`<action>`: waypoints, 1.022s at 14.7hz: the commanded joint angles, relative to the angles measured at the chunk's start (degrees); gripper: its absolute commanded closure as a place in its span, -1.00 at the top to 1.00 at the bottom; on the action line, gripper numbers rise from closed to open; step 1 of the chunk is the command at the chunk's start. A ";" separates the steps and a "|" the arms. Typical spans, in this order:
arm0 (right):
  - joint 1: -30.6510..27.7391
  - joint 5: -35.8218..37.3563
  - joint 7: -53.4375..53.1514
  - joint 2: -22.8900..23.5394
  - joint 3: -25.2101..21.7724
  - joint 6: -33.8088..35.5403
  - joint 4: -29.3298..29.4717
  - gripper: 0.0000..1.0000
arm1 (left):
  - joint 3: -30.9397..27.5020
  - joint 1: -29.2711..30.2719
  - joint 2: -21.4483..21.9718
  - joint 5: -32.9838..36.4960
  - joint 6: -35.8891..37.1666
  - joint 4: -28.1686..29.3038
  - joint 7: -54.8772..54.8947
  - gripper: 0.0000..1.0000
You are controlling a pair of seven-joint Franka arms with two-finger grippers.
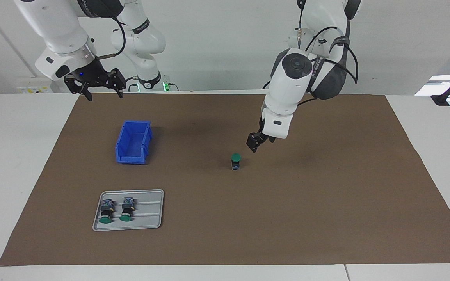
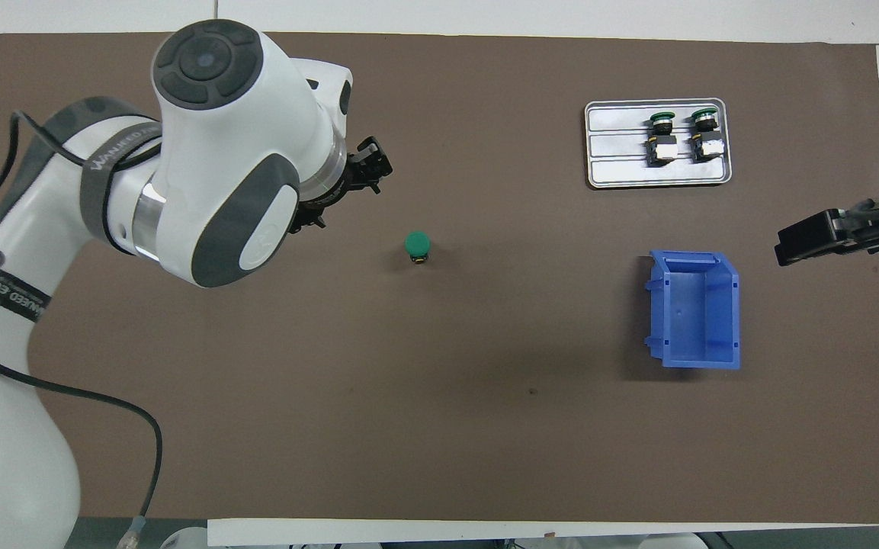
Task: Place and press button with both arms
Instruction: 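Raise the left gripper away while the right gripper reaches the tray, then move the right gripper from the tray to the green item at center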
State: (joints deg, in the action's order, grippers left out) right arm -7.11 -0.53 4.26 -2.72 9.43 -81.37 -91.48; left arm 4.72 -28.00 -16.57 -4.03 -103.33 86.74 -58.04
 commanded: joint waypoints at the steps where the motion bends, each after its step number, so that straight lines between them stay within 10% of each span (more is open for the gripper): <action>1: 1.30 -0.44 0.84 -0.71 1.20 -1.68 -0.89 0.98 | -0.15 3.55 3.29 0.25 4.00 1.93 4.74 1.00; 15: 3.77 -0.53 -29.52 7.80 13.66 -19.67 -2.74 0.89 | -0.41 26.77 18.40 3.85 18.43 9.48 49.07 1.00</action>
State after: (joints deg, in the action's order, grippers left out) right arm -3.08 -0.68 -18.20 2.43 19.87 -97.39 -94.11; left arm 3.90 -1.98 -1.99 -1.34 -85.16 92.13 -10.15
